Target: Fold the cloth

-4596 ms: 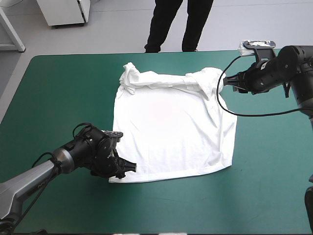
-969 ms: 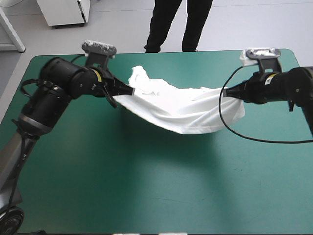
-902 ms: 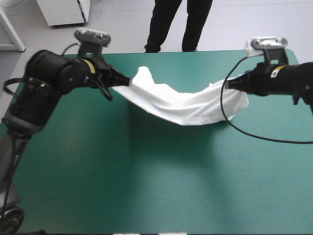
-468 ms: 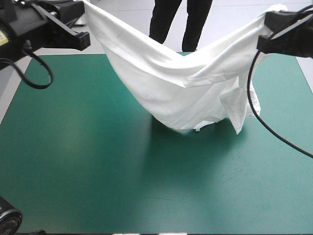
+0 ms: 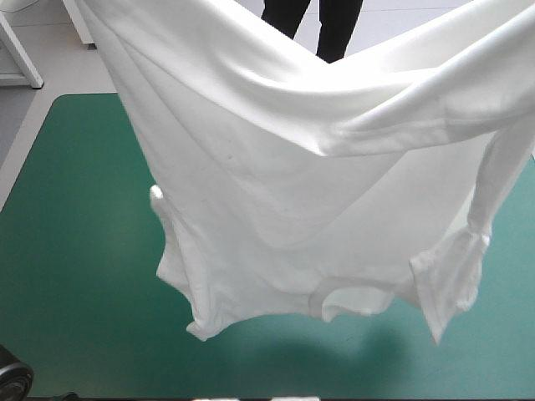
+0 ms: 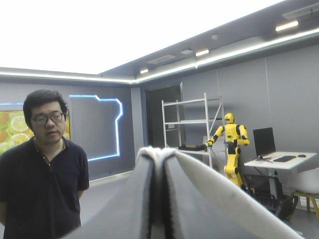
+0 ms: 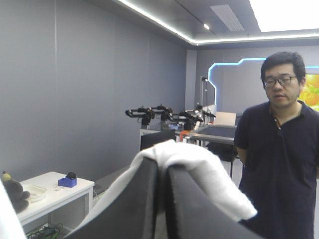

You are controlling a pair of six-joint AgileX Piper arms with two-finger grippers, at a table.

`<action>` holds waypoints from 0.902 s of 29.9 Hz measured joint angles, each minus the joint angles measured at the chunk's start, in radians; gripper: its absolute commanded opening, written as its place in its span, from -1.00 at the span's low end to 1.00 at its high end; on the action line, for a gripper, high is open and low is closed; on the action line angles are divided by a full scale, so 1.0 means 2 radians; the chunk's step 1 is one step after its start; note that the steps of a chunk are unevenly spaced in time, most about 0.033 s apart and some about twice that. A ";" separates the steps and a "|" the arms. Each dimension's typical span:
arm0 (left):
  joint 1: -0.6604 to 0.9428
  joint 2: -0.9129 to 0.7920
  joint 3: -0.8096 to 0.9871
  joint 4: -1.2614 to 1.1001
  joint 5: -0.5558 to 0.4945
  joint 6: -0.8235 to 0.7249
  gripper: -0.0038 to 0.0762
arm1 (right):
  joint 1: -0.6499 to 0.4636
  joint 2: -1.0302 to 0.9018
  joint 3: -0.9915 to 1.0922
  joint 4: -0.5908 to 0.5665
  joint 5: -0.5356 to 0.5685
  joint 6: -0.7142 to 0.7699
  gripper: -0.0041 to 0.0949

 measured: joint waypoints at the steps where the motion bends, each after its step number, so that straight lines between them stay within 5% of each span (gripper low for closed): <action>1: 0.000 -0.004 -0.001 0.000 -0.001 0.001 -0.96 | 0.000 0.000 -0.001 0.003 -0.004 0.001 -0.91; 16: 0.000 0.040 0.125 0.163 0.011 -0.024 -0.96 | 0.000 0.082 0.093 -0.086 0.039 -0.001 -0.92; 27: 0.009 0.134 0.150 0.274 -0.198 -0.067 -0.96 | 0.000 0.184 0.104 -0.076 -0.181 -0.037 -0.91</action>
